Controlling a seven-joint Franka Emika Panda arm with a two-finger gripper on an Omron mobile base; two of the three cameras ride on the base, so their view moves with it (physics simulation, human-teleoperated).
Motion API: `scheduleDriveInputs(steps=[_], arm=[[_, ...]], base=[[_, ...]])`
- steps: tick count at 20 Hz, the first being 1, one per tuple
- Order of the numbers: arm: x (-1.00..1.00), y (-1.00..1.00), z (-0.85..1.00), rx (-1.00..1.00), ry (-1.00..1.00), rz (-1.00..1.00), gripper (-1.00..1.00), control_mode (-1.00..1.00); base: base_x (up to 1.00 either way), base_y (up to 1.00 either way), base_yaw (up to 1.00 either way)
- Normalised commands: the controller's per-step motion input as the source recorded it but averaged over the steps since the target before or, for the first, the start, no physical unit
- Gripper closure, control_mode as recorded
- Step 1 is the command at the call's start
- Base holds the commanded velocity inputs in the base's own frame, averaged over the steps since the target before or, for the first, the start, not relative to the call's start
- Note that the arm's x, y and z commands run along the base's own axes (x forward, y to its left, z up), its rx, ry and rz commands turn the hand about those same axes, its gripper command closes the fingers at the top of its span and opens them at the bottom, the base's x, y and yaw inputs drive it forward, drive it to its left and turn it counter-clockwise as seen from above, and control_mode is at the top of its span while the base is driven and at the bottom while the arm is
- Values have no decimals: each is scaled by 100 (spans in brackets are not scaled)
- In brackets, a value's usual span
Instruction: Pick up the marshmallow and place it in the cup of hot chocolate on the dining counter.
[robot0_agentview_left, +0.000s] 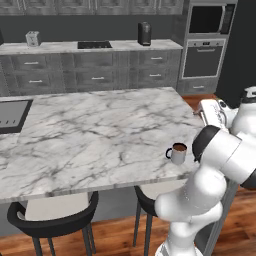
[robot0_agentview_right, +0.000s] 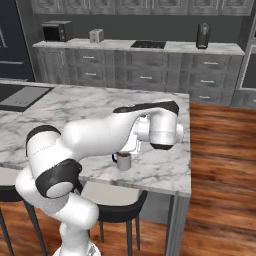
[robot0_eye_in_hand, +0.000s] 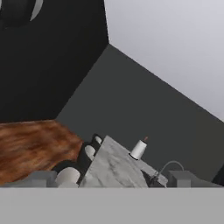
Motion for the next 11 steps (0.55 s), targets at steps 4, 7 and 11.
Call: scheduleDriveInputs(steps=[4,7,11], arm=[[-64,23,95,0,-24,0,-100,-100],[-73,48,75,-2,-27,0,-100,-100],[-86,50,49,-11,-32,-4,-100,-100]], base=[[0,0,0],[0,0,0],[0,0,0]])
